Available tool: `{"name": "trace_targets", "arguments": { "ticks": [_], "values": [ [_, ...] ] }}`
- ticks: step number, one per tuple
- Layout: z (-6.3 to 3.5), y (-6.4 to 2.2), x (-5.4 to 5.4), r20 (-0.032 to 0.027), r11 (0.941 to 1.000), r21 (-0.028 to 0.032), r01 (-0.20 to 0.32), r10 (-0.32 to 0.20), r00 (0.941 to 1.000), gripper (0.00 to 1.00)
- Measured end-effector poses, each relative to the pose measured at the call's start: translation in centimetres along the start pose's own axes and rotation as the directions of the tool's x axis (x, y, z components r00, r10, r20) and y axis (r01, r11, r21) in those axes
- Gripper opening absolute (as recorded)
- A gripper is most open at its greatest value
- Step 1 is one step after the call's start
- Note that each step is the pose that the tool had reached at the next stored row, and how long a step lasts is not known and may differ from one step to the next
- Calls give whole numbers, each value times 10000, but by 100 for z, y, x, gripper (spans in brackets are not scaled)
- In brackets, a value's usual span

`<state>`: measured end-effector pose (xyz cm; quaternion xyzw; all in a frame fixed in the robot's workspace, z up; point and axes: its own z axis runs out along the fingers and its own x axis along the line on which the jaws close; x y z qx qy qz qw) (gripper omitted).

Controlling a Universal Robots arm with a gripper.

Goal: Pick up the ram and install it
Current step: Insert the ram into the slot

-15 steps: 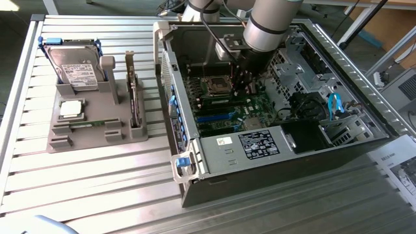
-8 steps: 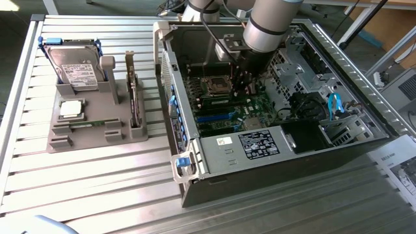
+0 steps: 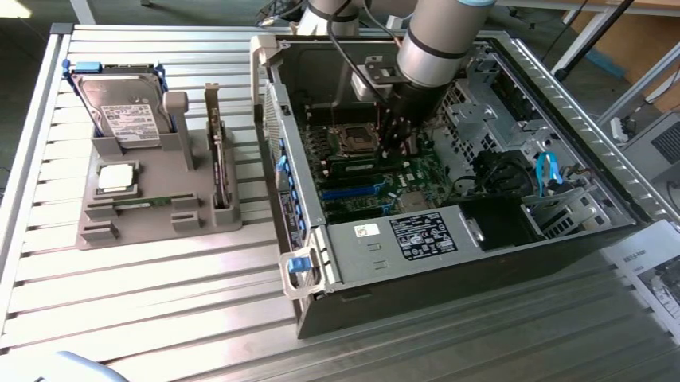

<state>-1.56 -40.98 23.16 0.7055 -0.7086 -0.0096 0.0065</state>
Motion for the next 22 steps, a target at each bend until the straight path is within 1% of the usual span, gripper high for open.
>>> {"name": "trace_targets", "arguments": {
  "ticks": [11,13,14,22],
  "values": [
    [3,0,0,0,10000,0,-1,1,10000,12],
    [3,0,0,0,10000,0,0,0,10000,13],
    [3,0,0,1,10000,0,0,0,10000,19],
    [3,0,0,0,10000,0,0,0,10000,19]
  ]
}}
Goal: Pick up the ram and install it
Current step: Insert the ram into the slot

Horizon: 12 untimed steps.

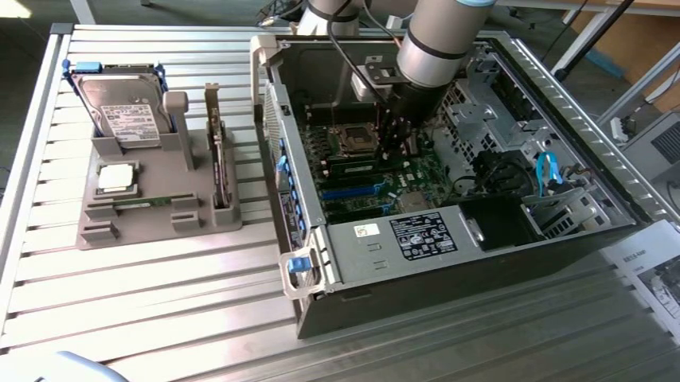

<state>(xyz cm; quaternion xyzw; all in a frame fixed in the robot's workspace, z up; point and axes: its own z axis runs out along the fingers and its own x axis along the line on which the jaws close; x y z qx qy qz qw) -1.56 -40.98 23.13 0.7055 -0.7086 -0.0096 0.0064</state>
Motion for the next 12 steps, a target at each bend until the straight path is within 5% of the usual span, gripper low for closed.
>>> {"name": "trace_targets", "arguments": {
  "ticks": [12],
  "values": [
    [-35,1,0,1,10000,0,0,0,10000,19]
  ]
}}
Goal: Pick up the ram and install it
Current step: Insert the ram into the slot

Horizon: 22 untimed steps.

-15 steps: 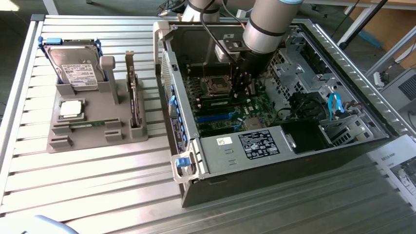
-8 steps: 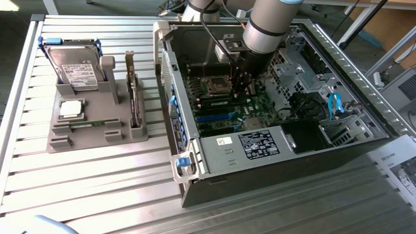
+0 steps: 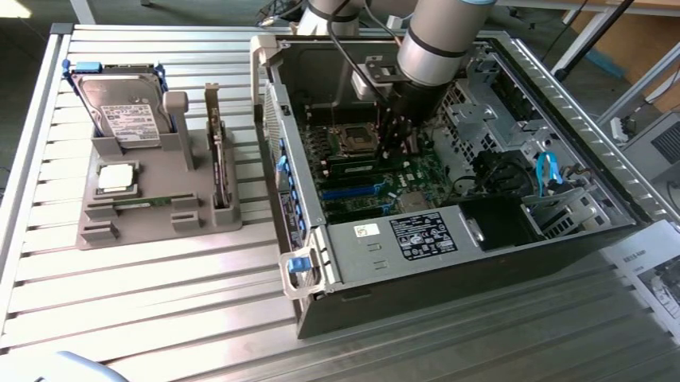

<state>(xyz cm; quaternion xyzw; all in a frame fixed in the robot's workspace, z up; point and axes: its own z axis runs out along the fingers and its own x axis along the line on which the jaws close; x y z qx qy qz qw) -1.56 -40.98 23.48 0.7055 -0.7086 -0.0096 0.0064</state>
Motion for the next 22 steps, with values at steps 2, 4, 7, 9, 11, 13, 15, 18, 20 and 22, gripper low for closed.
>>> {"name": "trace_targets", "arguments": {
  "ticks": [2,4,7,9,11,13,15,18,20,22],
  "values": [
    [-27,1,0,0,10000,0,0,0,10000,19],
    [-61,2,0,0,10000,-1,0,0,10000,19],
    [-108,3,0,0,10000,0,0,0,10000,19],
    [-129,3,0,0,10000,0,0,0,10000,19],
    [-152,3,-1,-1,10000,-1,0,0,10000,19],
    [-175,4,-1,0,10000,0,0,0,10000,19],
    [-203,5,-1,0,10000,0,0,0,10000,19],
    [-252,6,-1,0,10000,-1,0,0,10000,19],
    [-280,6,-1,0,10000,0,1,-1,10000,19],
    [-300,6,-1,0,10000,-1,0,0,10000,19]
  ]
}}
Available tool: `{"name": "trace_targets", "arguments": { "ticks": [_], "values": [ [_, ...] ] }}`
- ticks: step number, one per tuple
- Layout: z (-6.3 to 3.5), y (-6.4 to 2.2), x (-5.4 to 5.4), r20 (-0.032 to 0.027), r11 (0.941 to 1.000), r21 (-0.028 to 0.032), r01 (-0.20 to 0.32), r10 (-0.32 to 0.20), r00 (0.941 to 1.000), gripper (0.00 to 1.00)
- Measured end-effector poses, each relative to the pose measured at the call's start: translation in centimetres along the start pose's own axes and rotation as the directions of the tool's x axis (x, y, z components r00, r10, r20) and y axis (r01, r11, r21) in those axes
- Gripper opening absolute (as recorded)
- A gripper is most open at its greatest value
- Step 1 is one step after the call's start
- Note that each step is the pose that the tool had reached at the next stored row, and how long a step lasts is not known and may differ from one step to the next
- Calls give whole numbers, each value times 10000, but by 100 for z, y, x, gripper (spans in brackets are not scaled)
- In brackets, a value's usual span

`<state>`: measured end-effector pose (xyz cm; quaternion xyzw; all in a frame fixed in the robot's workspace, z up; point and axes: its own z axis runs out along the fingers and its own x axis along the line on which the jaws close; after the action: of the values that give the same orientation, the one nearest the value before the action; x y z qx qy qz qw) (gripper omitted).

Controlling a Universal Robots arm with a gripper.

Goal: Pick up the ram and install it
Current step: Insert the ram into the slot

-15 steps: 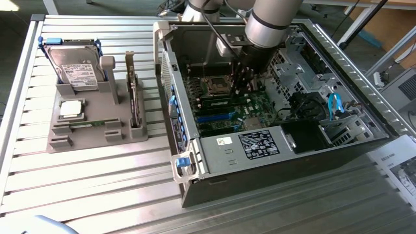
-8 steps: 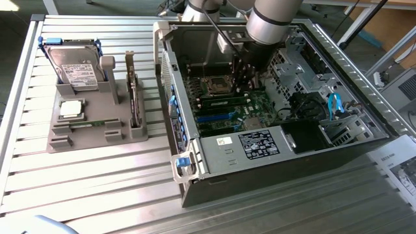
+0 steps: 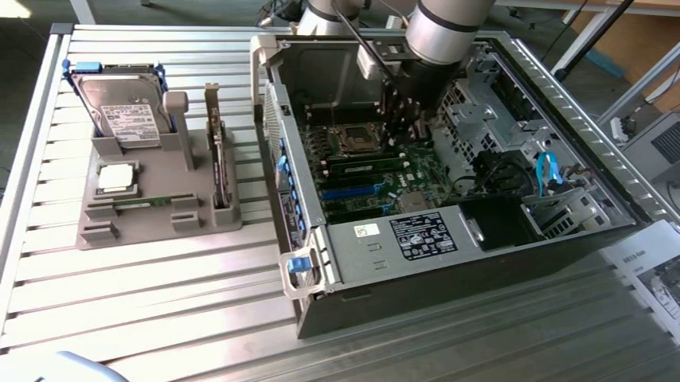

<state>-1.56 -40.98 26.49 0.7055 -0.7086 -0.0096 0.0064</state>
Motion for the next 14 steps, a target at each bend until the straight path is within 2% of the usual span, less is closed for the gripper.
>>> {"name": "trace_targets", "arguments": {
  "ticks": [14],
  "values": [
    [-144,3,0,1,10000,1,1,-1,10000,19]
  ]
}}
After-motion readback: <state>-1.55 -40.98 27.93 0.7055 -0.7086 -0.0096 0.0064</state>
